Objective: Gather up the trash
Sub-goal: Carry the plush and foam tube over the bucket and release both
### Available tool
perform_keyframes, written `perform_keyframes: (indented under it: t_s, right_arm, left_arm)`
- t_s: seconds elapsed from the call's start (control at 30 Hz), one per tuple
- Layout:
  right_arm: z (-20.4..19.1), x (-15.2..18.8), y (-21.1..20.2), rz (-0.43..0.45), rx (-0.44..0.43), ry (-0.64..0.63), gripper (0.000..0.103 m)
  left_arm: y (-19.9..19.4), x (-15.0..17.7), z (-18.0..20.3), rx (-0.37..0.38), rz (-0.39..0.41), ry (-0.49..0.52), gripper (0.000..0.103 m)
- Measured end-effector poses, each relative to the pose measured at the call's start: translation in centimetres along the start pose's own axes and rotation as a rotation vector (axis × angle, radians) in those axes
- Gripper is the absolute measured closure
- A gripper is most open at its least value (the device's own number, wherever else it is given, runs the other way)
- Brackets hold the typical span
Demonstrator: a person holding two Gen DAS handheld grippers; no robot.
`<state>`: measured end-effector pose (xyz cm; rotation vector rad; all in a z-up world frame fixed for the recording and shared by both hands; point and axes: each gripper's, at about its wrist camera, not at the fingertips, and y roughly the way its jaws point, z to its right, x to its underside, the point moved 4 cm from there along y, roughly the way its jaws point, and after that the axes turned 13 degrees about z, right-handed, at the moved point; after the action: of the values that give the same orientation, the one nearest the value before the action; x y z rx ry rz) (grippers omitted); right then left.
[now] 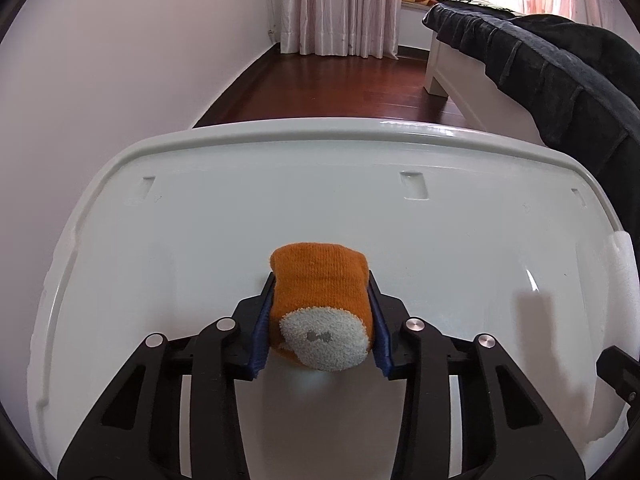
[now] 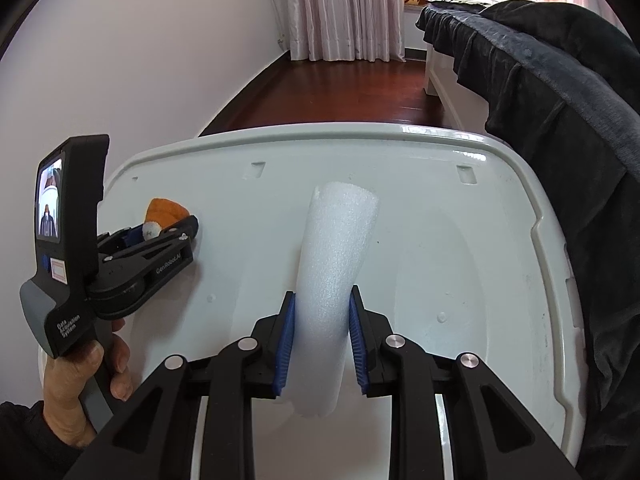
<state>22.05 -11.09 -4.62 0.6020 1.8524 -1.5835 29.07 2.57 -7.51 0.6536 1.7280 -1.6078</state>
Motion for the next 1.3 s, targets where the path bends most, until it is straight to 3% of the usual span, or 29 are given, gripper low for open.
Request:
perform_keyframes:
  t_s: [0.37,0.53,0.93,1.1,1.3]
  right_arm:
    - [-0.1,0.2,-2.2,0.033,-0.044,0.029,0.077]
    - [-0.4,1.1,-4.8,0.072,-0.075,0.035,0.077]
    - [-3.0,9.6,-17.5,0.145,-0.193,0.016,0.076]
    - [-3.0,13.7,-21.5,0.118,-0.193,0.029,0.074]
    - [-4.0,18.4,-22.9,0.031,-0.178,0.008,0.074]
  left_arm:
    - [-4.7,2.3,-1.1,0.000,-0.011,0.023,0.067]
    - [-8.2,3.9,-2.4,0.017,-0.039,-0.019,0.067]
    - [-23.0,10.6,-1.2,0.172,-0.027,0.040,0.067]
    - [-26.4,14.4,-0.3,0.211,-0.062,0.070,0.067]
    - [-28.3,18.7,0.0,0.235,-0.137,0.076,0.067]
